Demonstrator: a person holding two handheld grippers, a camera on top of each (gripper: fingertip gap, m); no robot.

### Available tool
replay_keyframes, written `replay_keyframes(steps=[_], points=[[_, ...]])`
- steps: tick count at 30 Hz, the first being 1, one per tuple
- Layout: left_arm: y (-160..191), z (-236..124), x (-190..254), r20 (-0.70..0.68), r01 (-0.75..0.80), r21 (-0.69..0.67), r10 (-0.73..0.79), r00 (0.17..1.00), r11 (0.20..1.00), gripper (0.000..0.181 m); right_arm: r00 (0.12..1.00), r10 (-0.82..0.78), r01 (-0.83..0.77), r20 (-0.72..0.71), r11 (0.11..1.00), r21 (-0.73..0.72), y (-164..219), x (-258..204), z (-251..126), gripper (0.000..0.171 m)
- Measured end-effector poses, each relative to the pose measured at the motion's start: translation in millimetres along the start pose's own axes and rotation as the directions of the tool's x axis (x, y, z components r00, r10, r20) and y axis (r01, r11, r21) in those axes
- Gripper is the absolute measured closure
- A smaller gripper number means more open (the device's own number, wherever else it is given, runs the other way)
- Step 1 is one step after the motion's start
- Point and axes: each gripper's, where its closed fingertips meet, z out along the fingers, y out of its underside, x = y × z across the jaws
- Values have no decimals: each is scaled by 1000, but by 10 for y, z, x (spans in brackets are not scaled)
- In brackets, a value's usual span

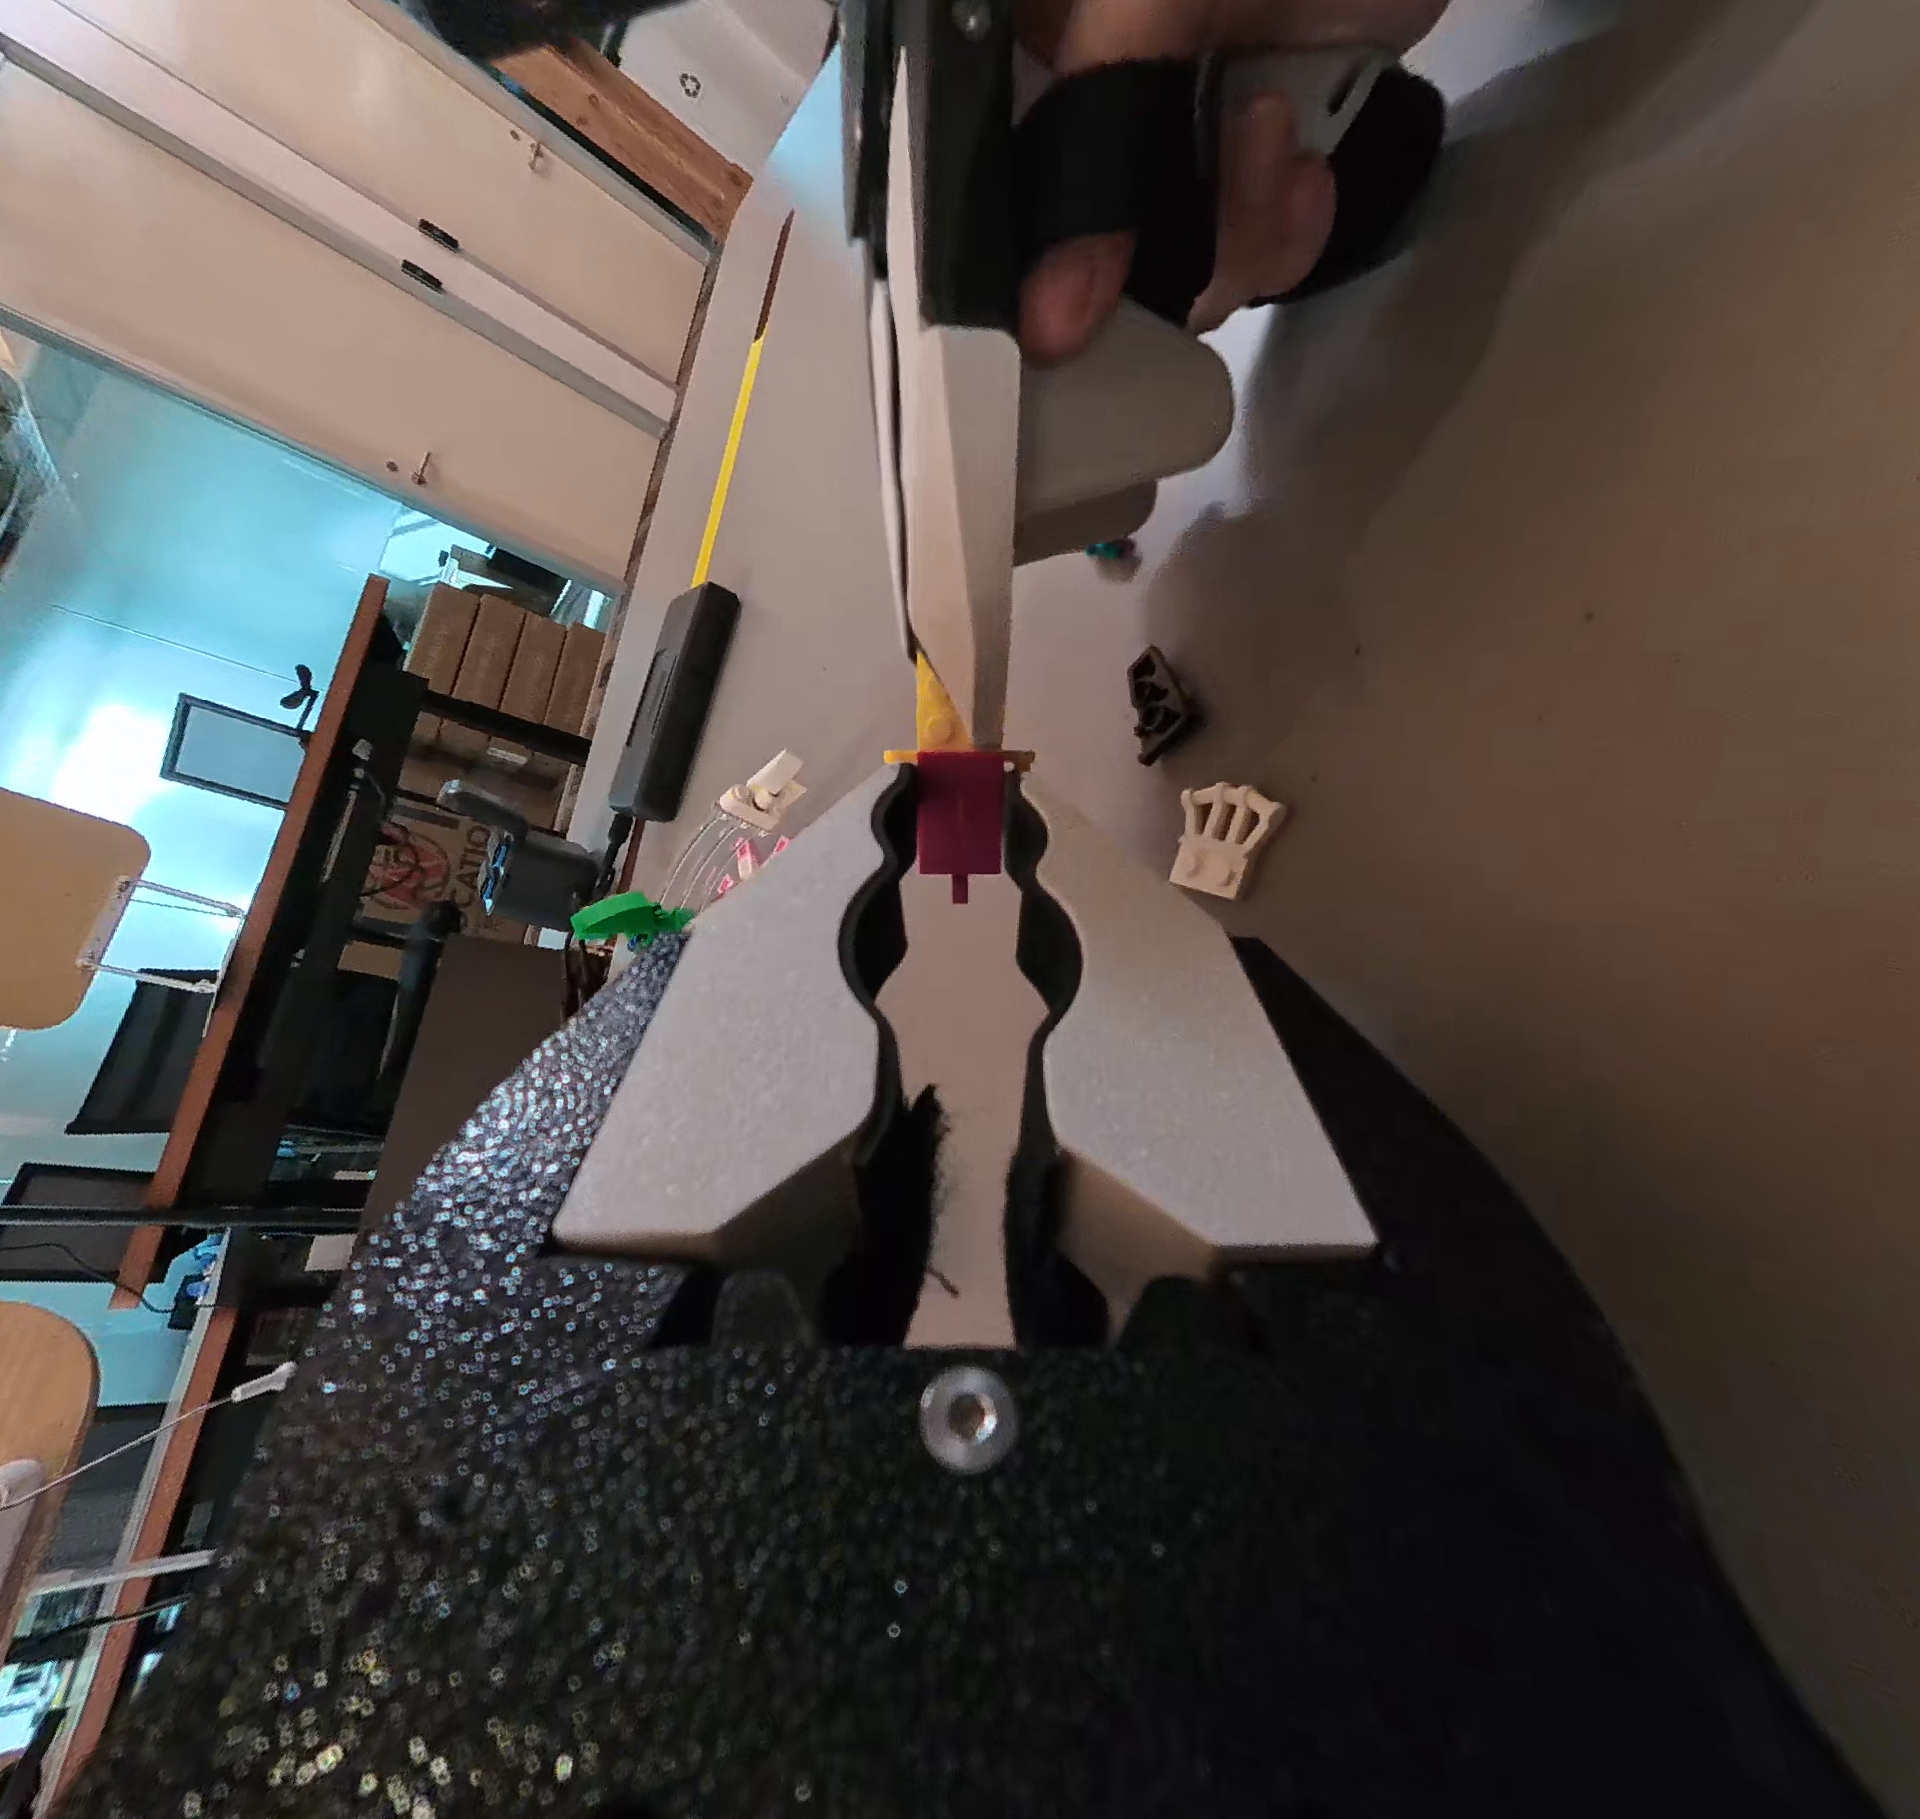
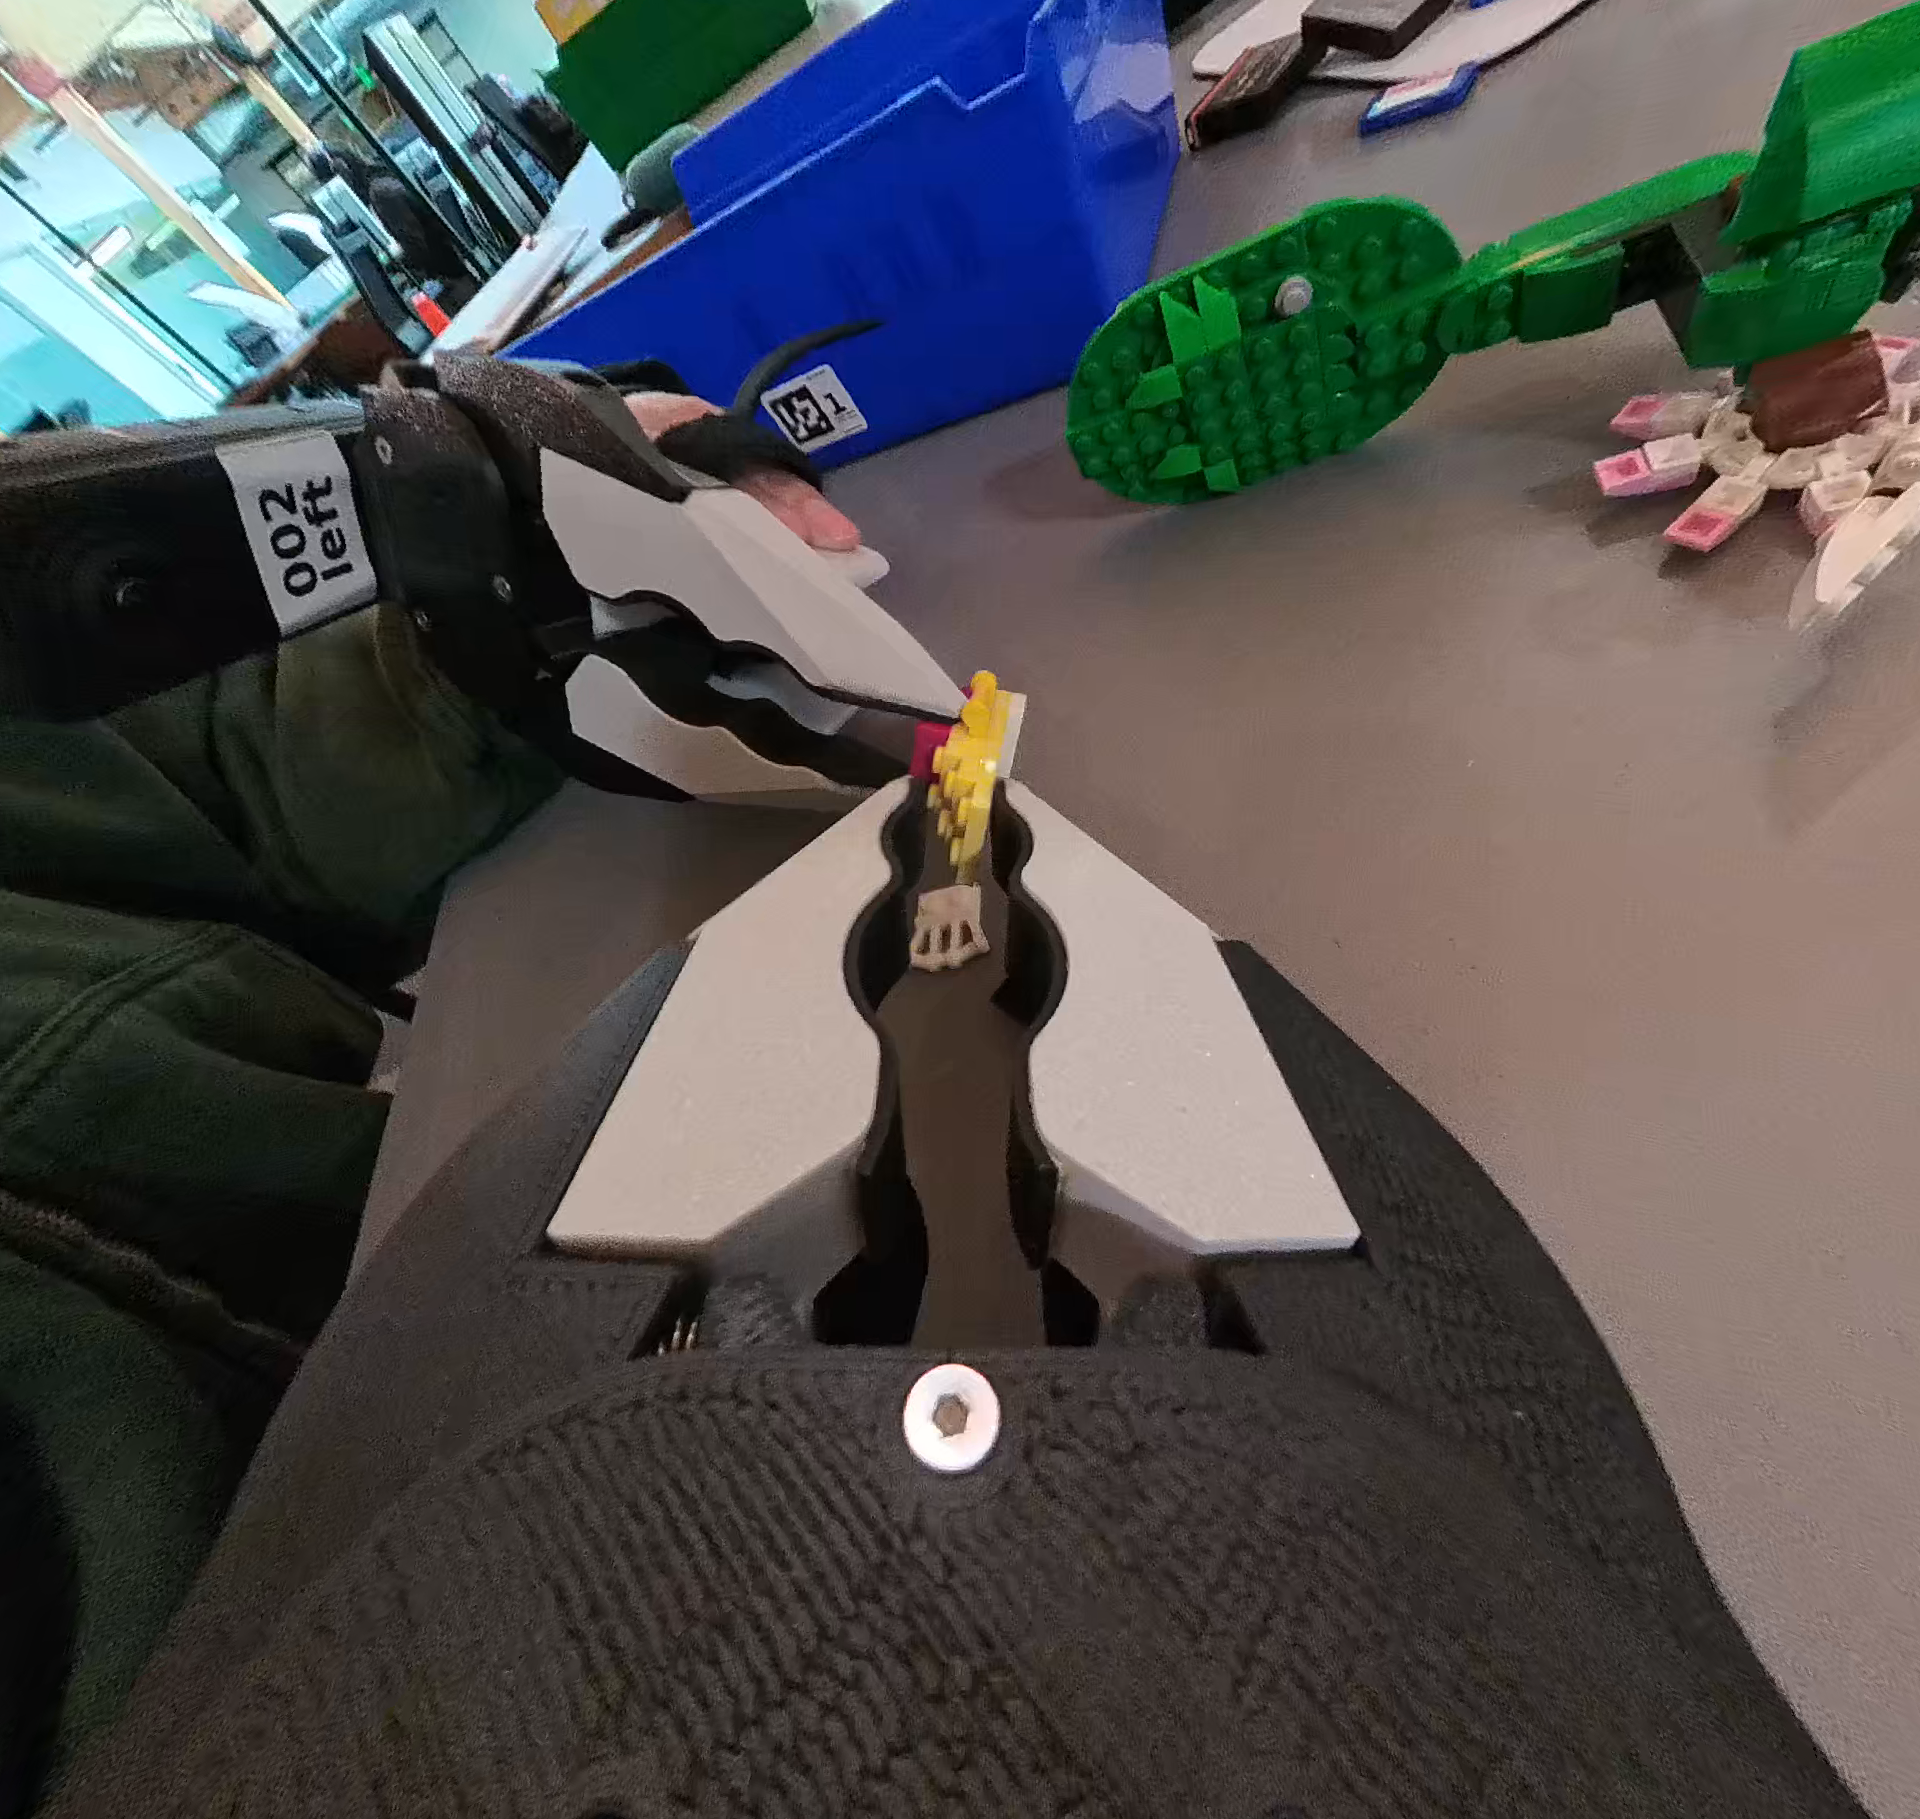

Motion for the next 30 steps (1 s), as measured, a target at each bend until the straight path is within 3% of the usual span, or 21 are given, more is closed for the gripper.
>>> replay_keyframes(steps=[30], points=[[30,-66,47,-38,-134,-52,132,991,990,168,999,-35,33,-39,997,-66,110,10,58,162]])
